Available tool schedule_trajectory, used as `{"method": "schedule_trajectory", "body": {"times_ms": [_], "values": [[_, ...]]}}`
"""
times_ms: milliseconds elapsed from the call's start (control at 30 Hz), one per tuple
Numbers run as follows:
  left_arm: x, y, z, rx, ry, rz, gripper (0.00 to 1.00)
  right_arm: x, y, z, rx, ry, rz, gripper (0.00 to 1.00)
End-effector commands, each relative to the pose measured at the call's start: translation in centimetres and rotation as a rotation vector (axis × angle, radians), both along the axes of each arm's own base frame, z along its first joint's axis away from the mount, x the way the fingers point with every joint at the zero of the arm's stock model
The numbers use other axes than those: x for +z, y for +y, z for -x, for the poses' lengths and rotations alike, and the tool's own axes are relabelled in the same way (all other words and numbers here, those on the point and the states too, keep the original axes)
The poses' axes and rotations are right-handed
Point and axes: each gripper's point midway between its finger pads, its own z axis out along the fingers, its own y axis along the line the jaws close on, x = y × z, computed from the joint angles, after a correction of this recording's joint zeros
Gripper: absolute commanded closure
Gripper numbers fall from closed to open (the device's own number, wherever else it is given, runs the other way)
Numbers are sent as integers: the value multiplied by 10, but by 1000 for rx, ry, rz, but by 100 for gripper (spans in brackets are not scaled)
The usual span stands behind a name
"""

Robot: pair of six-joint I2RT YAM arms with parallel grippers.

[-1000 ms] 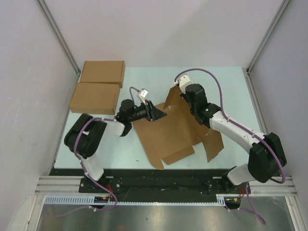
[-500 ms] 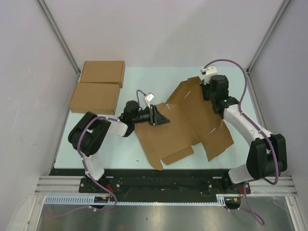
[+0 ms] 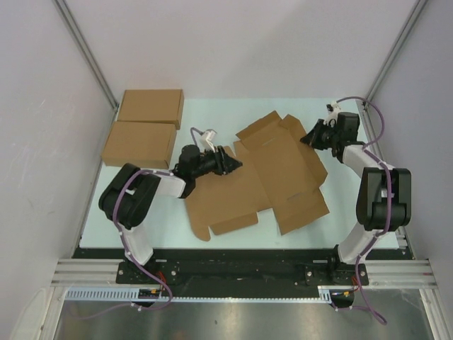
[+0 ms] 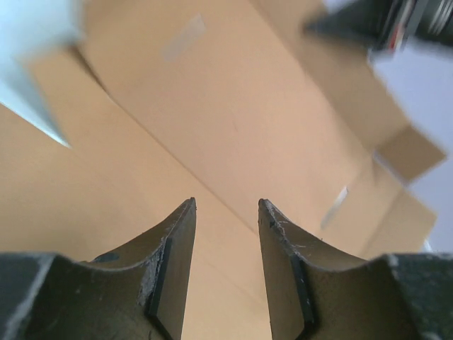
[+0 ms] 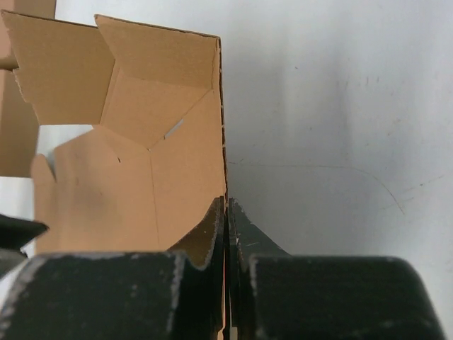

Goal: Fold the paper box

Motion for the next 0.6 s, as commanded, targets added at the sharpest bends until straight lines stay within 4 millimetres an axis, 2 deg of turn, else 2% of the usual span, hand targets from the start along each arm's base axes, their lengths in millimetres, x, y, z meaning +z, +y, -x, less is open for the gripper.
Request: {"method": "schedule_trajectory", "body": {"times_ms": [0, 100, 133, 167, 200, 233, 300, 333, 367, 400, 433, 500, 533, 567], "values": [[48, 39, -48, 208, -131, 131, 53, 16, 6, -13, 41, -24, -167, 100], [63, 53, -75, 290, -180, 124, 53, -6, 1, -17, 20, 16, -157, 100], [47, 54, -81, 303, -136, 69, 53, -15, -1, -18, 11, 34, -155, 100], [42, 56, -90, 326, -124, 33, 53, -20, -2, -19, 5, 42, -152, 100], [51, 53, -104, 327, -151, 11, 53, -26, -5, -20, -7, 51, -139, 100], [31, 53, -108, 329, -107, -33, 53, -35, -6, -20, -14, 70, -136, 100], [32, 52, -122, 346, -117, -48, 53, -55, -10, -20, -32, 119, -130, 100], [17, 51, -125, 343, -88, -72, 53, -60, -11, -20, -40, 132, -130, 100], [13, 50, -128, 340, -83, -81, 53, -71, -14, -20, -51, 154, -130, 100], [14, 47, -134, 337, -83, -81, 53, -74, -17, -21, -65, 166, -132, 100], [-3, 47, -134, 331, -45, -105, 53, -78, -18, -21, -71, 176, -139, 100], [-10, 47, -140, 340, -39, -133, 53, -87, -21, -22, -81, 200, -141, 100], [-22, 49, -140, 344, 7, -147, 53, -89, -24, -23, -89, 205, -142, 100], [-23, 49, -143, 342, 17, -142, 53, -94, -24, -23, -89, 214, -147, 100]]}}
